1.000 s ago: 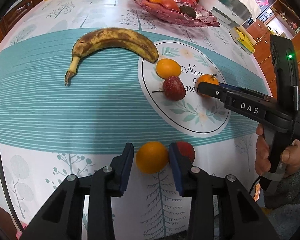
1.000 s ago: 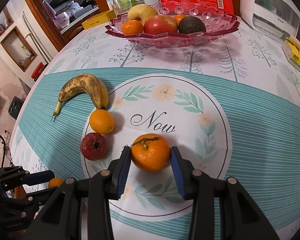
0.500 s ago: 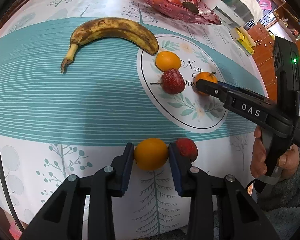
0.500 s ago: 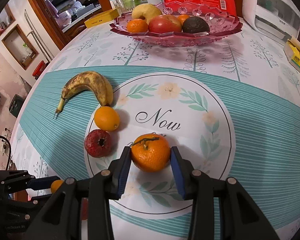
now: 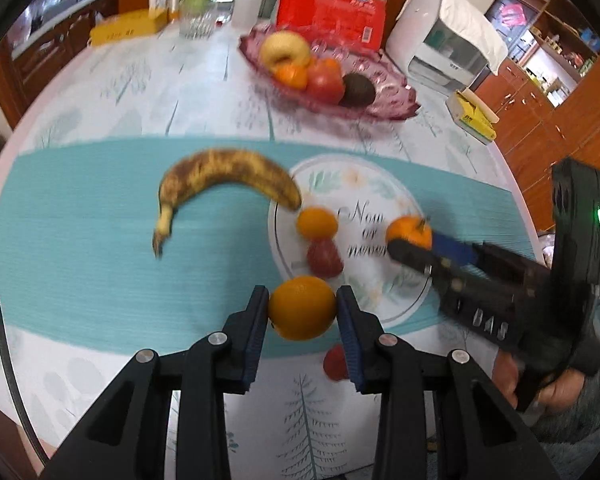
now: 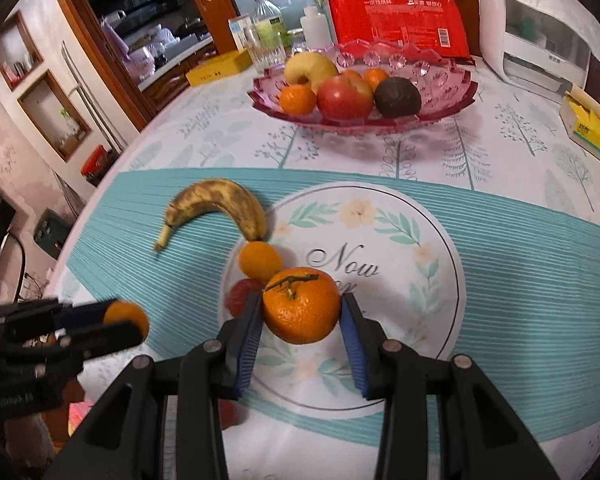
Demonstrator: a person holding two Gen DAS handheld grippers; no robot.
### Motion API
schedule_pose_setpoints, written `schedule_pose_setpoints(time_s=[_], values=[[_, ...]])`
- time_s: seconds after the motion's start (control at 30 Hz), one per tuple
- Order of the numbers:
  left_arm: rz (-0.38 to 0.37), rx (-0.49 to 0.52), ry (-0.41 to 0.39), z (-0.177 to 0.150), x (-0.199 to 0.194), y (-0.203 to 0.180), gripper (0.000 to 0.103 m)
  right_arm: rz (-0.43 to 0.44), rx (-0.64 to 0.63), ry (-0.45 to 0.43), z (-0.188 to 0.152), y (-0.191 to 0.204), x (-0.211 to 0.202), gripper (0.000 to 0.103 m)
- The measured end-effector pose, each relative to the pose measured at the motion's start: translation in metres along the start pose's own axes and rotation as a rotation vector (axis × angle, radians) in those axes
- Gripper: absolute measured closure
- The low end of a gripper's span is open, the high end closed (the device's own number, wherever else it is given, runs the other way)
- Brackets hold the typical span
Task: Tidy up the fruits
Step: 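Carry both held oranges into the pink bowl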
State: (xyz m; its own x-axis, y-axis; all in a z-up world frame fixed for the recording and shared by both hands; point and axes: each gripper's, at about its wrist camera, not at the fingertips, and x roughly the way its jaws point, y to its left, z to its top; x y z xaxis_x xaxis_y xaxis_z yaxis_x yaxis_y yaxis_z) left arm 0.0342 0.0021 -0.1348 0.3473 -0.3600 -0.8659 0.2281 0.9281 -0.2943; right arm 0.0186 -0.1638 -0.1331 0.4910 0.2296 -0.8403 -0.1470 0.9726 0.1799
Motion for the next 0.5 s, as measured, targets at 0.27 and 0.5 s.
schedule_pose_setpoints(time_s=[0.27,0.5], values=[[0.064,0.111,-0.069,0.063,-0.03,-0.031,0.07,-0.011,0.023,-0.154,0.031,0.006,-0.048,0.064],[0.103,0.164,-0.145,0.121,-0.05,-0.051,0.07,-0.033,0.084,-0.307,0.077,-0.01,-0.088,0.064]])
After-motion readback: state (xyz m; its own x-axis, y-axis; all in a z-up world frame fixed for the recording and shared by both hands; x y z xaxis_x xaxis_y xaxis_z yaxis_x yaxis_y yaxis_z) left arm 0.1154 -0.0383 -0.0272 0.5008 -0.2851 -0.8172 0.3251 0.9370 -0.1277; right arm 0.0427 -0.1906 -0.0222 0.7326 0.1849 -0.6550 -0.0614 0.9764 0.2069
